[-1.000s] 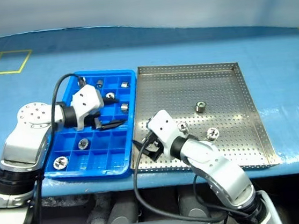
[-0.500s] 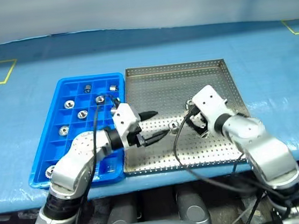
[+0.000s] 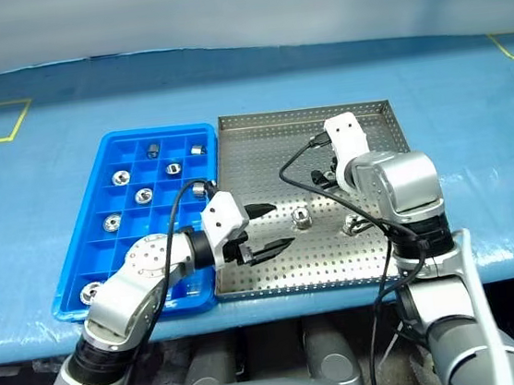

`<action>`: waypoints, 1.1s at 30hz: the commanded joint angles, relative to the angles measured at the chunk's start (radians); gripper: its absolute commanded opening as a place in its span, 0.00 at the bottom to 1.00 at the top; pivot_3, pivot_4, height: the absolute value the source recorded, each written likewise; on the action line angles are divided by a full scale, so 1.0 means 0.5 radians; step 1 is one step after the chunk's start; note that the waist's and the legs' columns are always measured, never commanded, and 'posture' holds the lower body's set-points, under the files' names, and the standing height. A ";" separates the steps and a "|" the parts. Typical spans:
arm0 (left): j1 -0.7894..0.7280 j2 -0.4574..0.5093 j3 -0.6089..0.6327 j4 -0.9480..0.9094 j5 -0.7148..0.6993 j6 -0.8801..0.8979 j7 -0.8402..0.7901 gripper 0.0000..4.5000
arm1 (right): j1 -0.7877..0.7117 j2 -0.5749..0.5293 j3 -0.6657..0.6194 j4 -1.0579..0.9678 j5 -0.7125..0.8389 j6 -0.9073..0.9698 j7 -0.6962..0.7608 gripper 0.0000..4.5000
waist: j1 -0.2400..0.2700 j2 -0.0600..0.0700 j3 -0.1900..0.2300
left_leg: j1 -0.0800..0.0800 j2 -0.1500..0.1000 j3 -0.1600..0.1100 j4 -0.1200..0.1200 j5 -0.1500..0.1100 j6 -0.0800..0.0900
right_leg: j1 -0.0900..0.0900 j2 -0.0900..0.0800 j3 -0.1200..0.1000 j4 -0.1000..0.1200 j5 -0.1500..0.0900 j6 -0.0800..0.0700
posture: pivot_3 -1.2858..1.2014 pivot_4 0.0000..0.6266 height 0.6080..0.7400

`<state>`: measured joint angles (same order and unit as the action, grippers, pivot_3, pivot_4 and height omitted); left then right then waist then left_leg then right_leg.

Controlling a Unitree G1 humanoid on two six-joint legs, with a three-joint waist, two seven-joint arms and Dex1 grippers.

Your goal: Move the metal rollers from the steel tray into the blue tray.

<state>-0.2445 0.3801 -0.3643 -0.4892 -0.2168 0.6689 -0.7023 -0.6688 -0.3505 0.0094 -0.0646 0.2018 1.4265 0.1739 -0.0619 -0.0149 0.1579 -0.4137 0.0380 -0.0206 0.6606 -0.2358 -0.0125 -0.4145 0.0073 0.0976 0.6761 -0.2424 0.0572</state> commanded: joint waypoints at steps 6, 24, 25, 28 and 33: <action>0.028 0.005 0.007 -0.103 -0.036 -0.050 0.014 0.81 | -0.187 -0.011 0.032 0.336 -0.062 -0.055 0.012 1.00 | 0.000 0.001 0.000 | 0.001 0.000 0.000 -0.001 0.000 0.000 | 0.000 0.001 0.000 0.000 0.000 0.000 | 0.53 0.24 1.00; 0.138 0.072 0.113 -0.173 -0.146 -0.081 -0.031 0.81 | -0.197 -0.013 0.367 -0.011 -0.028 -0.448 0.303 0.38 | -0.007 0.005 0.003 | 0.000 0.000 0.001 -0.002 0.000 0.000 | -0.003 0.001 0.001 0.000 -0.004 0.006 | 0.54 0.24 1.00; 0.162 0.089 0.142 -0.196 -0.173 -0.073 -0.037 0.81 | -0.204 -0.014 0.406 -0.075 0.003 -0.511 0.380 0.38 | -0.007 0.005 0.003 | 0.001 0.000 0.001 -0.004 0.000 0.000 | -0.003 0.001 0.001 0.000 -0.004 0.006 | 0.54 0.24 1.00; 0.231 0.132 0.228 -0.270 -0.233 -0.082 -0.034 0.81 | -0.240 -0.007 0.515 -0.158 0.026 -0.632 0.523 0.38 | -0.002 0.005 0.003 | 0.002 0.003 -0.001 -0.008 0.000 0.000 | -0.003 0.003 0.000 0.000 -0.006 0.004 | 0.54 0.24 1.00; 0.338 0.170 0.392 -0.378 -0.350 -0.060 -0.001 0.81 | -0.361 0.095 0.709 -0.074 0.013 -0.799 0.674 0.38 | 0.026 0.005 0.004 | 0.002 0.002 -0.001 -0.008 0.000 0.000 | -0.003 0.002 -0.002 0.000 -0.006 0.003 | 0.56 0.24 1.00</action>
<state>-0.0796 0.4624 -0.2003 -0.6193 -0.3615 0.6470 -0.7097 -0.8121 -0.3140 0.3467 -0.0894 0.2095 1.0741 0.4825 -0.0489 -0.0125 0.1597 -0.4129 0.0391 -0.0211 0.6569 -0.2358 -0.0125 -0.4158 0.0080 0.0968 0.6758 -0.2453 0.0583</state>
